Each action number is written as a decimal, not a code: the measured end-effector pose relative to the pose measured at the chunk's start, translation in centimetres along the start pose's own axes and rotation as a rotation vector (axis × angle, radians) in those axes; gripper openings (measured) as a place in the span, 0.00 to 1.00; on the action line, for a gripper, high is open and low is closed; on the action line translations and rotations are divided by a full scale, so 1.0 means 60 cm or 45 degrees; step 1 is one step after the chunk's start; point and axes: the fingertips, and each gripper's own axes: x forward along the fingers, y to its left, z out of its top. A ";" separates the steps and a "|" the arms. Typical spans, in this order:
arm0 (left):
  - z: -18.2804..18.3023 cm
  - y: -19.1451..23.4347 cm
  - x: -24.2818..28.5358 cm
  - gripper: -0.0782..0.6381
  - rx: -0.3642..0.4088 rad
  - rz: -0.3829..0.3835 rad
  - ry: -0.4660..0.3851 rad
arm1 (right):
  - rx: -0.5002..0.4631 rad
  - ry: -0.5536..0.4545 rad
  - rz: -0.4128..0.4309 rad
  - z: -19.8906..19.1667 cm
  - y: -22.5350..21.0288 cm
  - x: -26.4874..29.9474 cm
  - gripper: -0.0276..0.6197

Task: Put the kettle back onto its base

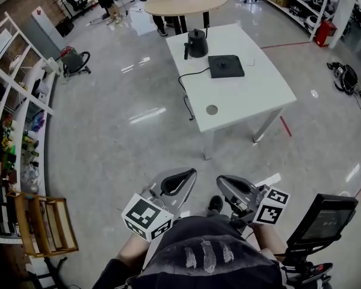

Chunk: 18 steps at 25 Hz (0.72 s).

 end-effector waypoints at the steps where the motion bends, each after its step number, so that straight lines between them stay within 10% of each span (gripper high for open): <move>1: 0.004 -0.003 0.018 0.11 0.006 0.000 0.011 | 0.009 -0.003 0.005 0.011 -0.013 -0.008 0.04; 18: 0.021 0.080 0.144 0.11 0.040 0.056 0.040 | -0.017 -0.006 -0.029 0.111 -0.128 -0.013 0.04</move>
